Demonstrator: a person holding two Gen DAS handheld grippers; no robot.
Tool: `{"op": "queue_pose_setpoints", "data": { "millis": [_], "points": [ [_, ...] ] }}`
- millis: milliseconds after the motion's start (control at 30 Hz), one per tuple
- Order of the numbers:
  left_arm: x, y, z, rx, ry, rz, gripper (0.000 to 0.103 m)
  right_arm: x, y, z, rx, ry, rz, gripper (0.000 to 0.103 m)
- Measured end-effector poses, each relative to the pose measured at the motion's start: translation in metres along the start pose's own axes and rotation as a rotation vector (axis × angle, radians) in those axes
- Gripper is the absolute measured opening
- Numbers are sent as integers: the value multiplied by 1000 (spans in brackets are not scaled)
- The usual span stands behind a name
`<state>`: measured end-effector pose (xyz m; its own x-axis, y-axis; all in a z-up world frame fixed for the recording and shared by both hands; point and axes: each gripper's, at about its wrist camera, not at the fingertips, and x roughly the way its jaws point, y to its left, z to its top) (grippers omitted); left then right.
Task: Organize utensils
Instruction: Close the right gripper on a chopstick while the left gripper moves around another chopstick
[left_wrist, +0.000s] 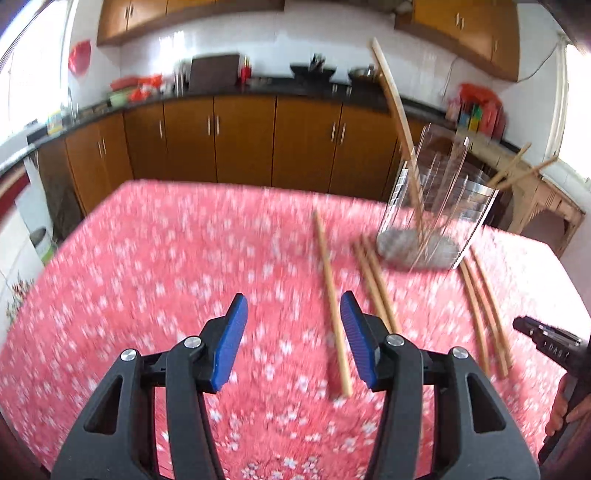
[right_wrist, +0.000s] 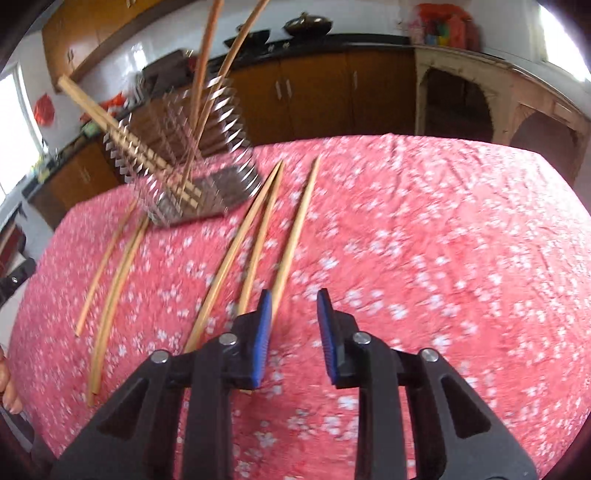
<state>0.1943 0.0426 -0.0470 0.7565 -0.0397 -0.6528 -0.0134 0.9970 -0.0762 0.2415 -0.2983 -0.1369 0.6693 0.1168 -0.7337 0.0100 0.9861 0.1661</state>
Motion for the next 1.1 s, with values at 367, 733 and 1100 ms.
{"op": "queue_pose_setpoints", "data": {
  "millis": [367,733,1100],
  "points": [
    [20,-11,-17,18,69,-36,53,22,10,5,-58,20,-58,19],
    [40,-28,-23,40,129,-47,52,20,-26,7,57,3,-110,8],
    [59,-43,-25,96,169,29,26,12,-45,8,83,-3,-191,8]
  ]
}}
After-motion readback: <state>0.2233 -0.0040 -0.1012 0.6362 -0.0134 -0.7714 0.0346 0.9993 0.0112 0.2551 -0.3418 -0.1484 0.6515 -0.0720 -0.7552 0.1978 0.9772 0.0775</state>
